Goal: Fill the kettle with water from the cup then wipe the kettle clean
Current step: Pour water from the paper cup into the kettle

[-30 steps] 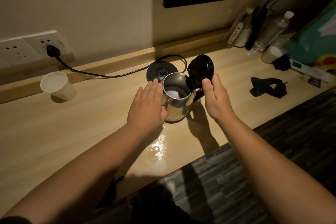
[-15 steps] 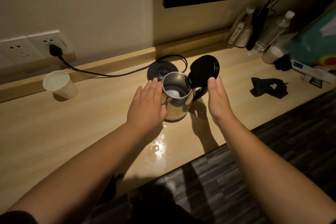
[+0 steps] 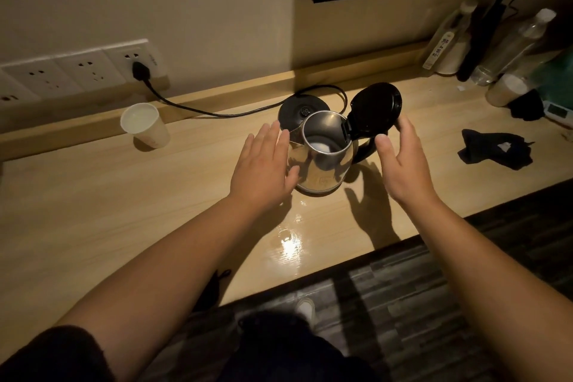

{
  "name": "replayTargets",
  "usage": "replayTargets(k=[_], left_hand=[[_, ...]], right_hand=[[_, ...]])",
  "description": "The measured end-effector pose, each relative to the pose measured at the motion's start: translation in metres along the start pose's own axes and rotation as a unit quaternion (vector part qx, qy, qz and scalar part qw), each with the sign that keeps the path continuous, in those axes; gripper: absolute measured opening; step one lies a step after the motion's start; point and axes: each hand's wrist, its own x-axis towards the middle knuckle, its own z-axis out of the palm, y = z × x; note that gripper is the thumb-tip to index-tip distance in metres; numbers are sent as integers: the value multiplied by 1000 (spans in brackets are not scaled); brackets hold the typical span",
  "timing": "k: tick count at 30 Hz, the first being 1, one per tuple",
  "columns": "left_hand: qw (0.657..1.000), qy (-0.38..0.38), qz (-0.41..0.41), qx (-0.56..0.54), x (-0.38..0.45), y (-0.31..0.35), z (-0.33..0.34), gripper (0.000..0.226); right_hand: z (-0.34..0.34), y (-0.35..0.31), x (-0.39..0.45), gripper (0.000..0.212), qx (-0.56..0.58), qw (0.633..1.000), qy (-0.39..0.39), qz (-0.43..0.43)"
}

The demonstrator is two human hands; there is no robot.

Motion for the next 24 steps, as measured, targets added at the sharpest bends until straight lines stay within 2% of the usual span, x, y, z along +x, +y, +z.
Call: replayTargets(k=[3, 6, 10, 14, 17, 24], left_hand=[[999, -19, -33, -2, -19, -10, 7, 67], [997, -47, -59, 5, -43, -23, 22, 66], [994, -84, -73, 13, -67, -44, 40, 66], [993, -100, -67, 4, -83, -65, 51, 66], [993, -93, -67, -3, -91, -85, 54, 66], [994, -72, -69, -53, -102, -153, 61, 64]], right_hand=[[3, 3, -16, 63, -94, 995, 42, -15], [14, 6, -40, 65, -189, 979, 30, -67], [57, 15, -80, 63, -294, 944, -112, -95], [116, 14, -109, 68, -338, 899, -241, -139], [158, 6, -111, 73, -353, 887, -270, -126], [217, 6, -102, 78, -407, 880, -244, -24]])
